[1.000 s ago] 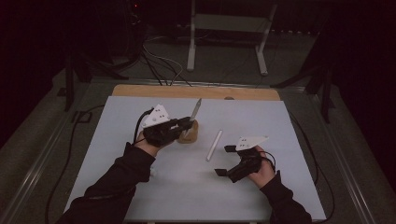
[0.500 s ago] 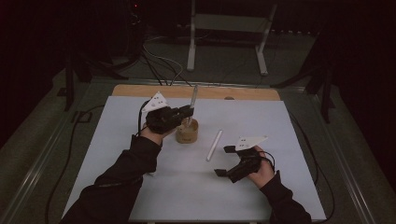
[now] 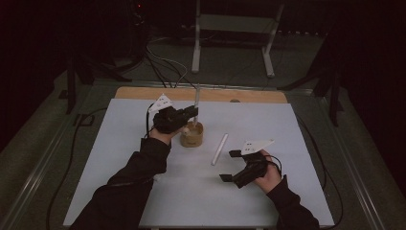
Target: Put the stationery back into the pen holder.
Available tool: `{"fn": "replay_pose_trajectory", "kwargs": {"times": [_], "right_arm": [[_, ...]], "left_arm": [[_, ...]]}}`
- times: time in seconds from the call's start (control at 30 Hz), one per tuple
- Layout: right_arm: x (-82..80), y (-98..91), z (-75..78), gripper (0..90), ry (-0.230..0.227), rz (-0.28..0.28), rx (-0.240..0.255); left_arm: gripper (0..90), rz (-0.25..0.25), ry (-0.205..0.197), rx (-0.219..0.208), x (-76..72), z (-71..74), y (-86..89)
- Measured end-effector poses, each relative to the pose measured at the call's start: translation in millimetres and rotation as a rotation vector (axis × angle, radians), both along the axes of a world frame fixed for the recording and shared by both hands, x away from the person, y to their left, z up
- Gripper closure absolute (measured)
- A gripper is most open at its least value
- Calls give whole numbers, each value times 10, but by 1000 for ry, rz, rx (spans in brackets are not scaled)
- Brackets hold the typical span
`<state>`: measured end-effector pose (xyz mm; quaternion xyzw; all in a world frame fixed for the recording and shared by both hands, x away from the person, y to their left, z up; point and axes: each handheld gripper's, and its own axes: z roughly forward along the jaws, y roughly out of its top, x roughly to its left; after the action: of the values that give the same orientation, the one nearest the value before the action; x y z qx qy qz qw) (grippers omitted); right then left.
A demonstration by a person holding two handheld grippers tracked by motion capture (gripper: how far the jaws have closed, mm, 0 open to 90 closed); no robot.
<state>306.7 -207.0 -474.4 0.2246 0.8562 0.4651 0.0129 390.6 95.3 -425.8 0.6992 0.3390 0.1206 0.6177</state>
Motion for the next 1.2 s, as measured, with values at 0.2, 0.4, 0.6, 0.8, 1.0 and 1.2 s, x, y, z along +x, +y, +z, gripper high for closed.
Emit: {"fn": "replay_pose_trajectory", "kwargs": {"times": [0.2, 0.4, 0.6, 0.8, 1.0, 1.2], "right_arm": [[0, -2, -3, 0, 3, 1, -1], [1, -3, -6, 0, 6, 2, -3], [1, -4, -10, 0, 8, 1, -5], [1, -3, -12, 0, 8, 2, -6], [2, -4, -16, 0, 10, 4, -8], [3, -3, -18, 0, 11, 6, -10]], "left_arm": [[804, 26, 4, 7, 44, -99, -35], [804, 45, 33, 28, 74, -199, -93], [804, 50, 48, 32, 79, -281, -128], [804, 62, 41, 62, 70, -360, -171], [804, 71, 33, 96, 57, -431, -208], [803, 71, 27, 129, 34, -466, -233]]}}
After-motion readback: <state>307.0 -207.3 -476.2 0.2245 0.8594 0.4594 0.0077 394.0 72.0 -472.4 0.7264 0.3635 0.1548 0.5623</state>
